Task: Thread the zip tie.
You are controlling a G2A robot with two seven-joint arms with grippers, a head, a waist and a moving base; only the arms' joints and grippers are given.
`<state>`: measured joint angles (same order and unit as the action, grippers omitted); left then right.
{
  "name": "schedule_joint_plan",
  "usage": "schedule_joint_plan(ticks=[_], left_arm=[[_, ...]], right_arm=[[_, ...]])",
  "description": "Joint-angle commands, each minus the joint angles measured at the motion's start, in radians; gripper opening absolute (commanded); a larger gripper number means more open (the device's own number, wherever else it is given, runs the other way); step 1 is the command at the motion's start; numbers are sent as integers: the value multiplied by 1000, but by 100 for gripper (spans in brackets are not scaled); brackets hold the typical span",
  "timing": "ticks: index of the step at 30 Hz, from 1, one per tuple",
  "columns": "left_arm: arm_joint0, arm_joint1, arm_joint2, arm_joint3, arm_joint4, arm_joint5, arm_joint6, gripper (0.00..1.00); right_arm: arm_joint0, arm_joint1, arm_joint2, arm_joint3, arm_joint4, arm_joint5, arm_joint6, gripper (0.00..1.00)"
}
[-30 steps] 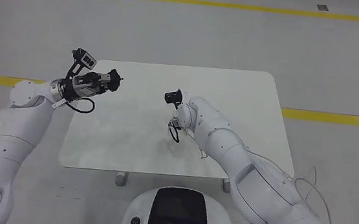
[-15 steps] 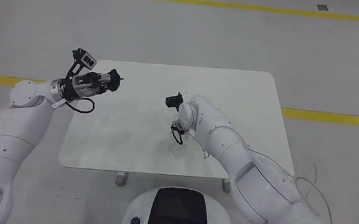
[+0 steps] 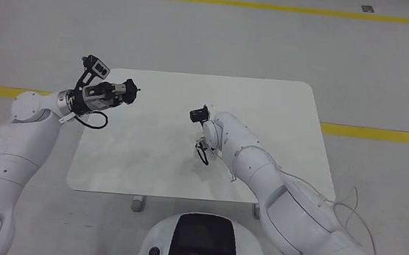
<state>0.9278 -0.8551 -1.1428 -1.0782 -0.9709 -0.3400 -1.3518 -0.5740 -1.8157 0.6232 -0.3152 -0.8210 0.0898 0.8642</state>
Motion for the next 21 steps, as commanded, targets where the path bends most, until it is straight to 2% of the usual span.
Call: schedule_joint_plan(ticks=[1, 6, 8, 17, 21], left_arm=[[0, 0, 0, 0, 0, 0, 0, 0], [0, 0, 0, 0, 0, 0, 0, 0], [0, 0, 0, 0, 0, 0, 0, 0], [0, 0, 0, 0, 0, 0, 0, 0], [0, 0, 0, 0, 0, 0, 0, 0]], right_arm=[[3, -3, 1, 8, 0, -3, 0, 17], [8, -10, 4, 30, 3, -18, -1, 13], [9, -13, 5, 37, 4, -21, -4, 8], [14, -24, 8, 64, -1, -28, -24, 13], [13, -29, 8, 75, -7, -28, -36, 12]])
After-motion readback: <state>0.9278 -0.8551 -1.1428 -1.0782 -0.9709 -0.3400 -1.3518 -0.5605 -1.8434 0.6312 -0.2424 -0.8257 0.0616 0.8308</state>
